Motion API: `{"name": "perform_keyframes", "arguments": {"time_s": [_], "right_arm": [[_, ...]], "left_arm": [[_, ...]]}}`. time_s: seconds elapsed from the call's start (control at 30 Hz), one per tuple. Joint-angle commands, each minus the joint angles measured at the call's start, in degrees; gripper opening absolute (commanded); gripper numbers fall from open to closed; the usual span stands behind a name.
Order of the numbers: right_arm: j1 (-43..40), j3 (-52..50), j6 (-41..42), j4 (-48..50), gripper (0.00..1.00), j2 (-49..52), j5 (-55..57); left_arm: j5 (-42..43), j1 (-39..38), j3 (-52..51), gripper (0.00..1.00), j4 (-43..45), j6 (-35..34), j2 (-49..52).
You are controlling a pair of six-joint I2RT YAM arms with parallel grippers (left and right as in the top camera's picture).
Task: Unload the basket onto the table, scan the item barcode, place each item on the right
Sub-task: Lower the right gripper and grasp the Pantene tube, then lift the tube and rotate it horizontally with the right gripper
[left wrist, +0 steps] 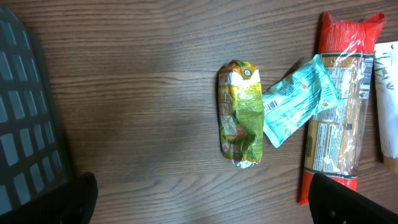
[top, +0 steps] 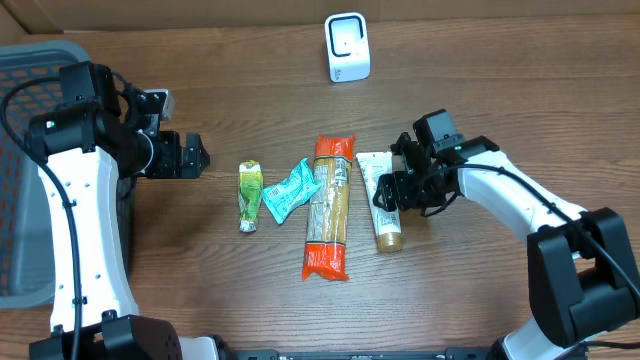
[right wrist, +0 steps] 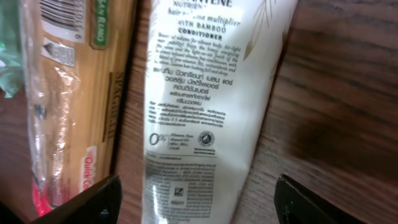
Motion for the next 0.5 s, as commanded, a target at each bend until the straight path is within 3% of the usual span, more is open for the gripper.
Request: {"name": "perform_keyframes", "arguments": {"time_s": [0.0,0.17,0.2,0.23,0.3,0.47], "right_arm": [[0.11,-3.06,-0.66,2.84,0.79,1.62,-1.18],[0.11,-4.09,-0.63,4.11,0.69,3.45,-1.18],[0.11,-4.09,-0.63,4.24,0.64,3.76,-1.18],[0.11,-4.09,-0.44,4.61,0.51,3.96,-1.18],[0.11,-4.09,-0.44,4.96,0.41,3.96,-1.16],[-0.07,-3.26,-0.44,4.39,0.40,3.96,5.27]], "left_arm": [[0.85,-0.11,0.17,1.00,0.11,1.27,-0.39],[0.85,-0.11,0.17,1.00,0.11,1.27,-0.42],[0.85,-0.11,0.17,1.00,0.11,1.27,-0.42],[0.85,-0.11,0.17,1.00,0.11,1.27,-0.42],[0.85,-0.11,0.17,0.99,0.11,1.27,-0.42],[0.85,-0.11,0.17,1.00,0.11,1.27,-0.39]]}}
